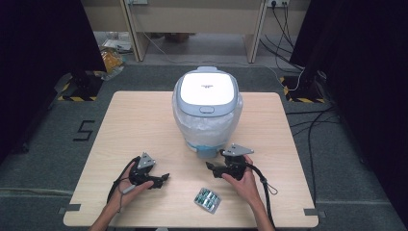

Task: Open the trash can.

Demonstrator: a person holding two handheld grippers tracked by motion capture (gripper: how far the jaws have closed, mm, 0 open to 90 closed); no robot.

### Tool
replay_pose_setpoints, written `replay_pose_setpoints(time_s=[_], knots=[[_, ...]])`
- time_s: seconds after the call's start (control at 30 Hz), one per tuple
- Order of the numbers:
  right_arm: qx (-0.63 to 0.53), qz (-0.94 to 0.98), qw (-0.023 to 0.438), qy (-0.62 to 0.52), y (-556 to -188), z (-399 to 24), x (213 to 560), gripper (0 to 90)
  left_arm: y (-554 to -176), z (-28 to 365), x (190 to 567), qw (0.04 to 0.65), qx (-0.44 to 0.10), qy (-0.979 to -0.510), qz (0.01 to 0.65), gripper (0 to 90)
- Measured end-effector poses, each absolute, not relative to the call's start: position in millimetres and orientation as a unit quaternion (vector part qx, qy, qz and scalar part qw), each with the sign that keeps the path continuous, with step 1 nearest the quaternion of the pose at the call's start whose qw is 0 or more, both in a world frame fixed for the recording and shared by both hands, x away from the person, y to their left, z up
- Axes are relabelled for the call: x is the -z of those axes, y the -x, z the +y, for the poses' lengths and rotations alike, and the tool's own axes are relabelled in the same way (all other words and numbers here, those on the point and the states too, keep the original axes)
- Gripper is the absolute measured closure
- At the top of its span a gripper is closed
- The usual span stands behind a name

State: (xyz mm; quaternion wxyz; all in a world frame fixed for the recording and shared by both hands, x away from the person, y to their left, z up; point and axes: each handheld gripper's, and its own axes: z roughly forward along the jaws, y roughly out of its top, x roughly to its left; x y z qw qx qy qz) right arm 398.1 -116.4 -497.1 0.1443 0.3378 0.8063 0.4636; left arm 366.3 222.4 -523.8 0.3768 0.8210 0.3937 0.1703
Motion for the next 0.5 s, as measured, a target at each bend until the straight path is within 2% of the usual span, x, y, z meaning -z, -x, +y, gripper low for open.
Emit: replay_pose_setpoints(time_s=[0.5], knots=[[-0.452, 0.819, 0.141, -0.323, -401, -92, 503, 22.8, -362, 227, 524, 0.374, -0.173, -0.819, 0.400, 15.5]])
